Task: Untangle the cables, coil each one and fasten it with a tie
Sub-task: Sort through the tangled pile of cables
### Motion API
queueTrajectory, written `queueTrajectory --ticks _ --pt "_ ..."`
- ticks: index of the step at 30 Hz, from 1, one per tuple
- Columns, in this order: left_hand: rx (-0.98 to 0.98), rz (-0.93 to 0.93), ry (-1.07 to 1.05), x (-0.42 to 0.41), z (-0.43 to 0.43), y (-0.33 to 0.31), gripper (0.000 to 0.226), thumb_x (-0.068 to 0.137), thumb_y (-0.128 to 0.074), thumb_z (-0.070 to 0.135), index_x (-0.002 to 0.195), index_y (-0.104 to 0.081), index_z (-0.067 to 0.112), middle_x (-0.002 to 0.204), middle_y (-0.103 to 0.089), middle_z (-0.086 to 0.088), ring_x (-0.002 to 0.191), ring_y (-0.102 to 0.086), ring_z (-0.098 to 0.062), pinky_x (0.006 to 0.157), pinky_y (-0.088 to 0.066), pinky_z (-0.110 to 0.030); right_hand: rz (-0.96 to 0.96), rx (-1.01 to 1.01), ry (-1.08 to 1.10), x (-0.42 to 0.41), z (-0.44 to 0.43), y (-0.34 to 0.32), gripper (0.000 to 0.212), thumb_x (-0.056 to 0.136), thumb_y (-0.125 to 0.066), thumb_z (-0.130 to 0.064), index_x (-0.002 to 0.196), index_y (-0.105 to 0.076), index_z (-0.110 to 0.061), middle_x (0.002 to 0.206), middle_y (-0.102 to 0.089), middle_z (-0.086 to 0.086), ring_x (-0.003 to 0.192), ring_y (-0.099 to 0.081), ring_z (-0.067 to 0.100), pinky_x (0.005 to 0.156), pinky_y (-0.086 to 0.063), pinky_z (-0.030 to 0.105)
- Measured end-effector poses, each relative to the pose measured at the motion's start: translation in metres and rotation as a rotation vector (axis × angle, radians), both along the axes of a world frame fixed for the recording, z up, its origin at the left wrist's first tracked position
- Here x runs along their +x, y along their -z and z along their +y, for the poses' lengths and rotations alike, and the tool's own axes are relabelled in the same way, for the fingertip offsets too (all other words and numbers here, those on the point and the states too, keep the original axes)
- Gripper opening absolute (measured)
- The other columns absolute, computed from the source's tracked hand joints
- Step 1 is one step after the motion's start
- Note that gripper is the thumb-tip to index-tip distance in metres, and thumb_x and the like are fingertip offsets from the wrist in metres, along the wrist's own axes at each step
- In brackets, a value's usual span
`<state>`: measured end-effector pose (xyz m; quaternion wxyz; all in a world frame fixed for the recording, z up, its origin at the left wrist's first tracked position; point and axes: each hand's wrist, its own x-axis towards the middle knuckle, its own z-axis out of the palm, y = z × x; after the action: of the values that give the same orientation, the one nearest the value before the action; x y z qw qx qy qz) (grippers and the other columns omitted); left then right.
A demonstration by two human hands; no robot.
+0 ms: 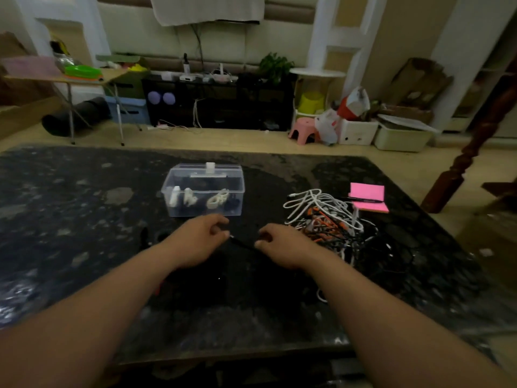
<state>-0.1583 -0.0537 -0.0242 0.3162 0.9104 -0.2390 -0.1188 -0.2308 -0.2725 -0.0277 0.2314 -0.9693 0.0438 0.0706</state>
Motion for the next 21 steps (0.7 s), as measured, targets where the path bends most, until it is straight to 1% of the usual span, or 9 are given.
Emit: queueTrajectory --ticks 3,6,8,10,14,16,18,19,21 --pt "0.038 -0.076 0.076 0.007 -0.020 0.000 0.035 0.102 -0.066 0.037 0.136 -0.061 0.032 0.107 -0.072 0.015 0.098 -0.068 -0.004 0.096 -0.055 -0.034 -0.006 -0.106 -0.118 0.005 0.013 -0.007 0.032 0.100 -0.061 -0.041 0.119 -0.067 -0.016 0.126 -0.070 0.015 0.118 -0.065 0.035 0.096 -0.051 0.039" --pt "-0.034 -0.116 0.092 0.010 -0.031 -0.003 0.029 0.102 -0.065 0.031 0.131 -0.064 0.033 0.112 -0.073 0.015 0.102 -0.068 -0.002 0.098 -0.055 -0.034 -0.162 -0.182 -0.164 0.008 0.019 -0.020 0.025 0.101 -0.055 -0.034 0.113 -0.066 -0.014 0.116 -0.067 0.018 0.110 -0.065 0.039 0.091 -0.052 0.043" --pt "-0.027 -0.153 0.101 0.010 -0.030 0.000 0.029 0.101 -0.065 0.032 0.130 -0.064 0.037 0.115 -0.071 0.017 0.105 -0.066 -0.003 0.096 -0.054 -0.033 -0.254 -0.142 -0.149 0.009 0.014 -0.032 0.021 0.099 -0.057 -0.030 0.111 -0.068 -0.018 0.112 -0.068 0.013 0.107 -0.065 0.035 0.090 -0.054 0.042" --pt "-0.010 -0.155 0.086 0.008 -0.023 0.001 0.033 0.101 -0.066 0.036 0.133 -0.060 0.042 0.114 -0.069 0.018 0.106 -0.066 -0.003 0.094 -0.054 -0.032 -0.356 -0.083 -0.056 0.008 -0.001 -0.043 0.018 0.099 -0.060 -0.029 0.111 -0.071 -0.023 0.112 -0.071 0.005 0.107 -0.066 0.026 0.092 -0.054 0.040" --pt "0.013 -0.110 0.060 0.008 -0.015 -0.004 0.043 0.102 -0.064 0.039 0.144 -0.054 0.040 0.113 -0.069 0.020 0.102 -0.066 0.000 0.096 -0.055 -0.032 -0.563 -0.075 0.352 0.006 -0.058 -0.058 0.024 0.098 -0.068 -0.034 0.120 -0.068 -0.024 0.118 -0.068 -0.002 0.108 -0.064 0.018 0.094 -0.056 0.042" --pt "-0.019 -0.095 0.042 0.005 -0.015 -0.007 0.043 0.102 -0.064 0.037 0.144 -0.055 0.038 0.108 -0.070 0.021 0.099 -0.067 0.001 0.098 -0.055 -0.035 -0.504 -0.239 0.469 0.004 -0.084 -0.051 0.035 0.092 -0.071 -0.047 0.117 -0.070 -0.022 0.115 -0.068 0.002 0.108 -0.063 0.023 0.092 -0.057 0.044" --pt "-0.053 -0.091 0.039 0.002 -0.017 -0.011 0.042 0.102 -0.064 0.036 0.143 -0.057 0.034 0.105 -0.071 0.021 0.097 -0.067 0.002 0.098 -0.055 -0.035 -0.334 -0.461 0.475 0.000 -0.095 -0.040 0.037 0.091 -0.068 -0.054 0.098 -0.077 -0.019 0.101 -0.071 0.007 0.103 -0.065 0.032 0.087 -0.057 0.043" --pt "-0.060 -0.090 0.047 -0.001 -0.018 -0.013 0.041 0.102 -0.064 0.035 0.143 -0.057 0.033 0.105 -0.071 0.020 0.096 -0.067 0.002 0.097 -0.055 -0.034 -0.307 -0.509 0.463 -0.002 -0.099 -0.035 0.037 0.094 -0.065 -0.052 0.093 -0.078 -0.017 0.095 -0.072 0.008 0.101 -0.065 0.034 0.085 -0.056 0.042" --pt "-0.068 -0.090 0.072 -0.005 -0.020 -0.016 0.040 0.103 -0.063 0.035 0.143 -0.057 0.032 0.106 -0.071 0.019 0.097 -0.067 0.001 0.096 -0.056 -0.032 -0.394 -0.465 0.459 -0.002 -0.107 -0.033 0.037 0.100 -0.061 -0.045 0.088 -0.080 -0.015 0.088 -0.075 0.007 0.094 -0.067 0.033 0.080 -0.052 0.039"
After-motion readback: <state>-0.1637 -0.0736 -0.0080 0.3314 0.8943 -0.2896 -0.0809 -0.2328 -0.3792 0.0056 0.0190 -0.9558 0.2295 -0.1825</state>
